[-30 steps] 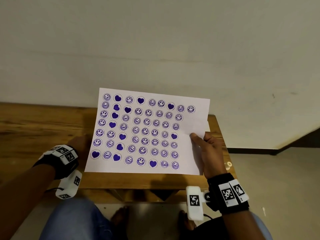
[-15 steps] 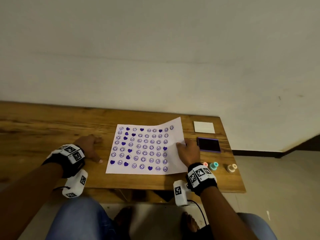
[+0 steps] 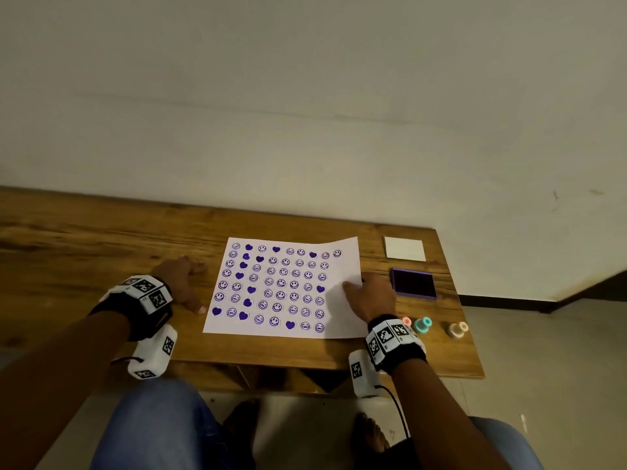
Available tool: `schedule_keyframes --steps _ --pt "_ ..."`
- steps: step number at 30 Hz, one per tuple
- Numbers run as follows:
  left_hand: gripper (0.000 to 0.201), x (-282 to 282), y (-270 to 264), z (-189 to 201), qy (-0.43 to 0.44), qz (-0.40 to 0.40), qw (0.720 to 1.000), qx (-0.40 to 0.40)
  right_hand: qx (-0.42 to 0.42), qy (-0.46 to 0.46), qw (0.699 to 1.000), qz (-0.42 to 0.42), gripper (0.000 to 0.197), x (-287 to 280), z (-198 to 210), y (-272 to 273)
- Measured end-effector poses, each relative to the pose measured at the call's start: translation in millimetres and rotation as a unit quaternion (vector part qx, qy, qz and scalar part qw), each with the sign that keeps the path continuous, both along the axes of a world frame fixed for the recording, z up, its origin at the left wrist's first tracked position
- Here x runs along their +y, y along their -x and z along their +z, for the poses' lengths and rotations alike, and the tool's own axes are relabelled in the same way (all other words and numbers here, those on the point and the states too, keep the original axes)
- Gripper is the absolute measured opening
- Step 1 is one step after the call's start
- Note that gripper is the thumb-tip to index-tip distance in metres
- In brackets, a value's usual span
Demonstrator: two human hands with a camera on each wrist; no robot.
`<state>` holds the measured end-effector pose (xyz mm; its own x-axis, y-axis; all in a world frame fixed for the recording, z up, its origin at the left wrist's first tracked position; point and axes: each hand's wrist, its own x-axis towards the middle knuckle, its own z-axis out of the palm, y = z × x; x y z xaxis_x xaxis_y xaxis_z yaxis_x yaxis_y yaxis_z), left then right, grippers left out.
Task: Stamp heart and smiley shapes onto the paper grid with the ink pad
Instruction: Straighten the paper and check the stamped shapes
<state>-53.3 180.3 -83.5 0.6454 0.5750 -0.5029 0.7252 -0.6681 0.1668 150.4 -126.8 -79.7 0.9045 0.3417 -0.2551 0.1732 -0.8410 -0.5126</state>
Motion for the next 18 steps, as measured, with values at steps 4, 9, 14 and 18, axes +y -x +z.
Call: schedule_keyframes --steps 4,9,14,18 --pt "0.118 -1 0 2 -0.001 -0.006 1.0 0.004 -0.035 0.05 0.998 0.005 0.042 -3 7 -3" --pt "0.119 -3 1 5 0.001 -0.004 1.0 0.008 -0.062 0.078 0.995 0.023 0.041 -6 14 -8" --pt "0.121 -2 1 6 0.004 0.004 1.0 0.011 -0.081 0.061 0.995 0.024 0.037 -10 30 -7" --pt "0.115 -3 0 10 0.002 0.005 1.0 0.028 -0.112 0.026 0.993 0.004 0.028 -27 50 -2"
